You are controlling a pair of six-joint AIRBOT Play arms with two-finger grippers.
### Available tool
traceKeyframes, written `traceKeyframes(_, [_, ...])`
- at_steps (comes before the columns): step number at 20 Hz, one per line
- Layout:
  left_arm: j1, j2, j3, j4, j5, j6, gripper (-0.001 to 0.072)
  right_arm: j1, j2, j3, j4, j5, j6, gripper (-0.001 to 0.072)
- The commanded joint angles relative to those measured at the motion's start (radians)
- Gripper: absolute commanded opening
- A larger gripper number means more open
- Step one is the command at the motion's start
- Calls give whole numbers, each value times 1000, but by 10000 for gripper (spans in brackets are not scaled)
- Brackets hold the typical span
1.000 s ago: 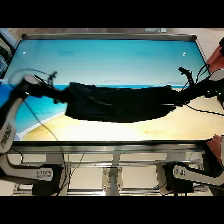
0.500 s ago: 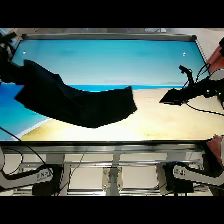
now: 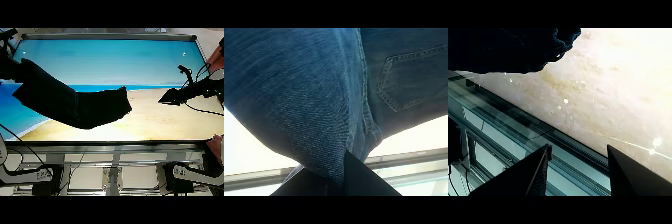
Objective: Fold the clothes and pants, and hang the long-sleeved shirts on hangers.
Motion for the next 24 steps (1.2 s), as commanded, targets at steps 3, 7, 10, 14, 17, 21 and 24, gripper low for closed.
traceKeyframes(3, [-42,-36,3,6,-9,-18,25,2,1,0,2,-8,-1,405])
traceKeyframes(7, [-126,-61,4,7,-9,-49,25,2,1,0,2,-26,0,406])
traceKeyframes(10, [-197,-100,4,7,-9,-86,25,2,1,0,2,-26,-1,405])
traceKeyframes(14, [-293,-176,4,6,-1,-158,25,2,1,0,2,-26,-11,406])
traceKeyframes(17, [-360,-222,4,-43,61,-175,26,2,1,0,2,-27,-19,405])
traceKeyframes(21, [-391,-253,5,-268,240,-179,25,2,1,0,-6,-32,-23,405])
traceKeyframes(24, [-393,-262,5,-368,330,-179,25,2,1,0,-12,-32,-23,405])
